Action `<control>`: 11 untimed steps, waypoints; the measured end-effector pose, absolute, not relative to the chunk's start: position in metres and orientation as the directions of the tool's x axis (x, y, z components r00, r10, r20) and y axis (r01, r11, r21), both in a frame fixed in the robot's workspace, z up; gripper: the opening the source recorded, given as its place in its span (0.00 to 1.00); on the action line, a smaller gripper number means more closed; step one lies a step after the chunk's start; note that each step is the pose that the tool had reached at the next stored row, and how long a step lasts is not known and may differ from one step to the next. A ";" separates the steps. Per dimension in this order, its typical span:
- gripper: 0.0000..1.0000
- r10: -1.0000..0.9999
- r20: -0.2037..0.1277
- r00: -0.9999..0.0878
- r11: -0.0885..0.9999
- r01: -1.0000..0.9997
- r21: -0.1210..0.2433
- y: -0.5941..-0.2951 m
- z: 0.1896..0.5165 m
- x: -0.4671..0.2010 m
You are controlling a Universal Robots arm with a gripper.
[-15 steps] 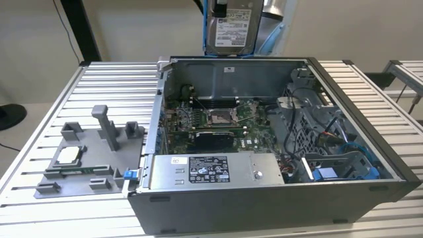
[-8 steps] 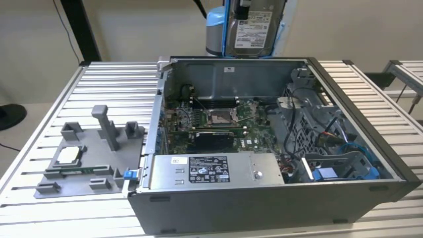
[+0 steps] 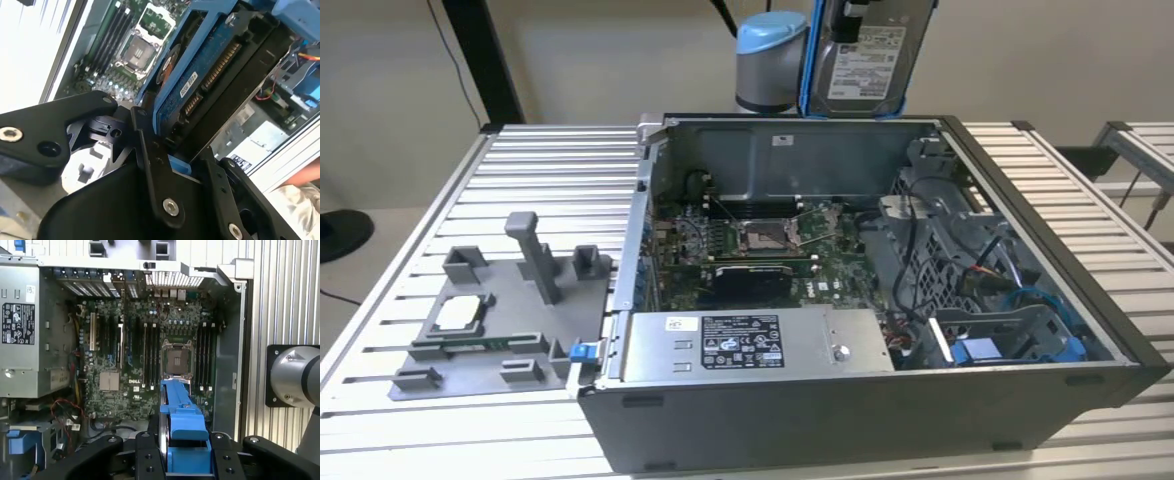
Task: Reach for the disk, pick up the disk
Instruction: 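Pick up the disk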
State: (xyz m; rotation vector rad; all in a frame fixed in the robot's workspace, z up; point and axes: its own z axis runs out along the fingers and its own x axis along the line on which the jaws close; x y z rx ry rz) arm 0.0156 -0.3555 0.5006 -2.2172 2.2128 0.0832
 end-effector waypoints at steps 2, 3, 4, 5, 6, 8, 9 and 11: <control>0.00 -0.999 -0.043 0.001 -0.003 -0.999 0.032 -0.356 0.500 0.025; 0.00 -0.999 -0.043 0.001 -0.003 -0.999 0.032 -0.356 0.500 0.030; 0.00 -0.999 -0.043 0.001 -0.003 -0.999 0.032 -0.356 0.499 0.034; 0.00 -0.999 -0.043 0.001 -0.003 -0.999 0.032 -0.356 0.499 0.038; 0.00 -0.999 -0.044 0.001 -0.003 -0.999 0.032 -0.356 0.499 0.043; 0.00 -0.999 -0.043 0.001 -0.003 -0.999 0.032 -0.356 0.499 0.052; 0.00 -0.999 -0.043 0.001 -0.003 -0.999 0.032 -0.356 0.498 0.055; 0.00 -0.999 -0.043 0.001 -0.003 -0.999 0.032 -0.356 0.498 0.063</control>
